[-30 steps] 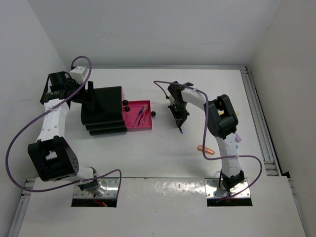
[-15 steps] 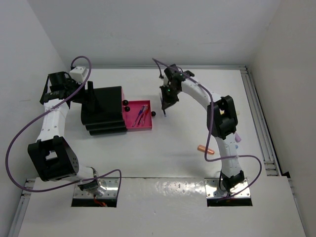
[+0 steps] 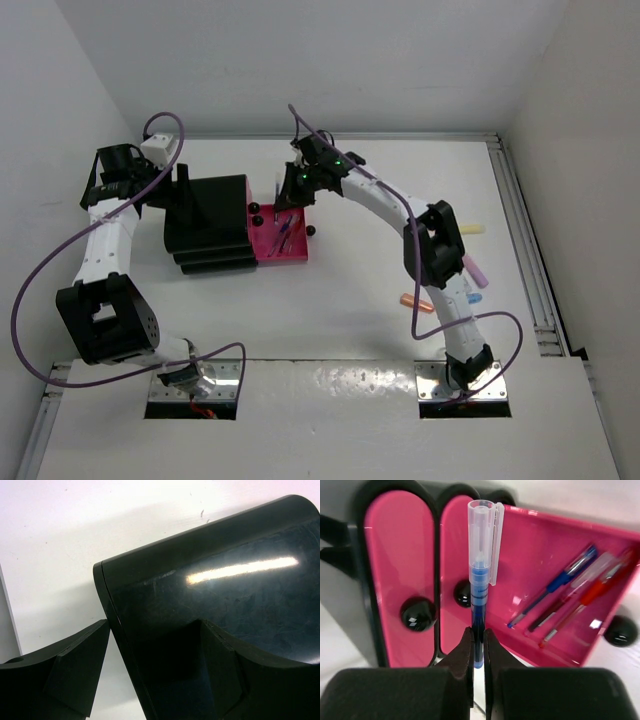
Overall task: Sort the stationery into containers
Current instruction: Place the pen in the storage box, then close the drawer in the storage box.
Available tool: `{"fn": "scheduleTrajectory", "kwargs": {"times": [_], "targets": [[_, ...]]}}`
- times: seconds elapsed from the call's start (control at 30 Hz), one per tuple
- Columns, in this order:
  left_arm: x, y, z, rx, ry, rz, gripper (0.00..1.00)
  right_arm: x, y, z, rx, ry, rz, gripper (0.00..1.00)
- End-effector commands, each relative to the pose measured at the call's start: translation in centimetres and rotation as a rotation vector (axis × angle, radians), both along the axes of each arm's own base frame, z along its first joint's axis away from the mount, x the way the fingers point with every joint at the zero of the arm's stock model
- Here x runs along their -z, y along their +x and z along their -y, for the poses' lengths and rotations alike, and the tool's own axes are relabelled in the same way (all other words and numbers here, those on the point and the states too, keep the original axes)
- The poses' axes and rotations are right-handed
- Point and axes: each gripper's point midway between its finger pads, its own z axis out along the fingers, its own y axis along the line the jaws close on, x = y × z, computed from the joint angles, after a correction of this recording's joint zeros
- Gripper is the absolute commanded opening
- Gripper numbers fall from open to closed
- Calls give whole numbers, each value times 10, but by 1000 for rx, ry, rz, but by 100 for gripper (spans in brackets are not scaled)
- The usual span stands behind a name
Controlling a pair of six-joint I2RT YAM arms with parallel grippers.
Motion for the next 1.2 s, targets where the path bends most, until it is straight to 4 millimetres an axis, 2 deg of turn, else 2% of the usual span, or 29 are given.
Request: {"fn": "scheduleTrajectory", "kwargs": {"times": [0.0, 0.13, 0.23, 0.43, 0.57, 0.63, 0.7, 0.73, 0.77, 0.8, 0.83, 0.87, 0.97, 1.0, 1.03, 1.07, 1.1, 1.13, 1.17], "targets": [[51, -35, -8, -27, 11, -217, 79, 1, -4, -19, 33, 52, -40, 0], [52, -37, -8, -29, 10, -216, 79, 16, -7, -19, 41, 14, -46, 0], [53, -38, -8, -29, 9, -219, 79, 34, -8, -11, 64, -48, -64, 0], [54, -36, -9, -28, 7, -219, 79, 66, -31, 6, 83, -123, -158, 0], [53, -34, -9, -29, 3, -216, 79, 75, -32, 8, 90, -136, -173, 0], [54, -36, -8, -26, 4, -221, 79, 74, -29, 6, 91, -133, -165, 2], [54, -36, -9, -26, 10, -222, 79, 69, -26, 2, 79, -118, -150, 14], [54, -37, -9, -26, 9, -225, 79, 61, -23, -2, 74, -104, -135, 26], [54, -37, -9, -28, 11, -226, 79, 57, -22, -4, 69, -95, -128, 33], [54, -37, -9, -26, 9, -223, 79, 52, -20, -6, 60, -85, -117, 38], [54, -37, -9, -27, 8, -224, 79, 39, -17, -12, 52, -58, -96, 44], [54, -37, -9, -28, 7, -224, 79, 31, -14, -13, 46, -41, -82, 45], [54, -36, -9, -29, 5, -222, 79, -13, -5, -19, 31, 37, -14, 43], [54, -36, -8, -29, 3, -224, 79, -26, -2, -20, 25, 62, 11, 38], [53, -36, -9, -29, 5, -222, 79, -36, 3, -15, 25, 77, 31, 27], [54, -36, -9, -28, 4, -227, 79, -42, 7, -10, 31, 82, 49, 23], [53, -36, -9, -29, 4, -223, 79, -61, 10, -3, 44, 96, 94, 19], [53, -36, -8, -27, 5, -222, 78, -53, 21, 18, 83, 55, 112, 17], [52, -38, -9, -31, 6, -222, 79, -52, 24, 28, 100, 35, 124, 16]]}}
